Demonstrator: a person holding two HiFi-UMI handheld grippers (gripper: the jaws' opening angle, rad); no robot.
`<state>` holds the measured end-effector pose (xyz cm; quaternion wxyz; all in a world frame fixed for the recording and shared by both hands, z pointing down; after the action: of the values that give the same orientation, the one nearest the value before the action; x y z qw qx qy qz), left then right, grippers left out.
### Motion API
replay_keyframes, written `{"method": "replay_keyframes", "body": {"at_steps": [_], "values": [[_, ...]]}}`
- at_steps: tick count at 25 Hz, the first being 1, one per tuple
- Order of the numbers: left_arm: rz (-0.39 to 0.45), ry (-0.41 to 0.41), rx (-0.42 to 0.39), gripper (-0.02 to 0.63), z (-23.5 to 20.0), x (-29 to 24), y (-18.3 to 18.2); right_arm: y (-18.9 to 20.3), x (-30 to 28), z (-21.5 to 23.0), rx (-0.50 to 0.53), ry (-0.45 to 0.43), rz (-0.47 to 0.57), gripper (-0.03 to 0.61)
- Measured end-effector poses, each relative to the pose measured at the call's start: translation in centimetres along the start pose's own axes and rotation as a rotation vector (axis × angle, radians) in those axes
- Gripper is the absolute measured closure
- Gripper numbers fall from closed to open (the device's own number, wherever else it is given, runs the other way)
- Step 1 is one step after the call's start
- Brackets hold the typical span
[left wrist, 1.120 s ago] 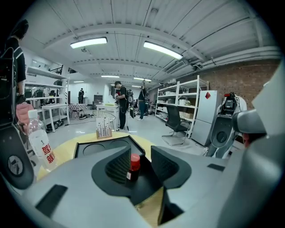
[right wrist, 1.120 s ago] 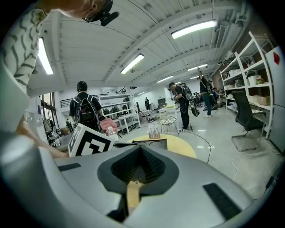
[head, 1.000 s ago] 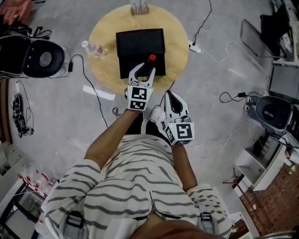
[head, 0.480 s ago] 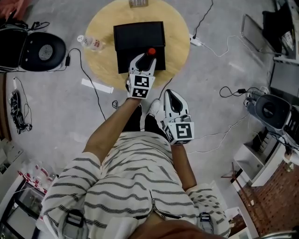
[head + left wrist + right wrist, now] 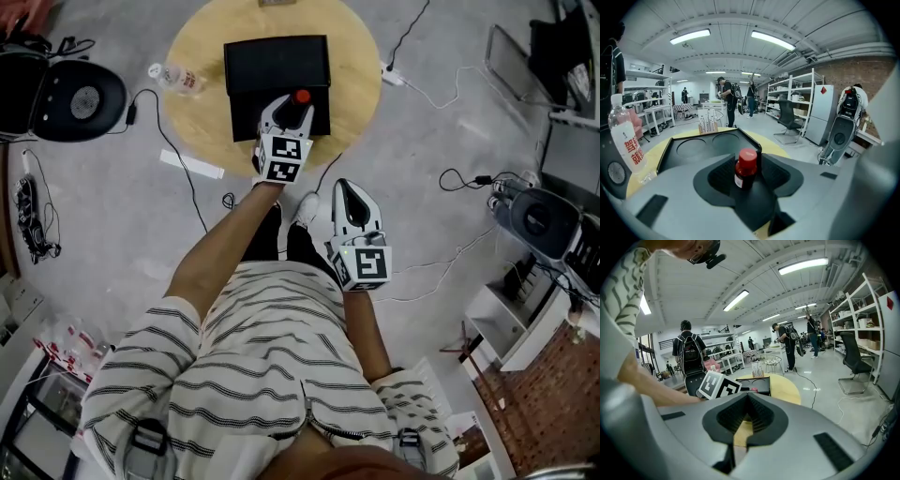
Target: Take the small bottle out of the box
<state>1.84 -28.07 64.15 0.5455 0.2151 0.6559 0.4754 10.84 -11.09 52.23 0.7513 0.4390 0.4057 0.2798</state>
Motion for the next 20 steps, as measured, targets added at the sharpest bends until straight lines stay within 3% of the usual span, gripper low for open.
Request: {"method": "replay_keyframes", "body": {"at_steps": [20], "values": [[-0.002, 0.003, -0.065, 0.445, -0.2, -2.0, 0.6, 0.7, 0.3, 0.5, -0.004, 0.013, -0.027, 0.56]]}}
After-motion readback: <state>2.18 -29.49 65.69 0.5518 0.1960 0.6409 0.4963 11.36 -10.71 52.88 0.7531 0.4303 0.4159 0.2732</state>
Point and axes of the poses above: the fingertips, and each gripper's own axes: x backward along the fingers, z to its right, y out of its underside, the point moved 4 cm from there along x, backward along the fingers, and after that the axes turned 11 degrees about -y, right-handed, at the moved point
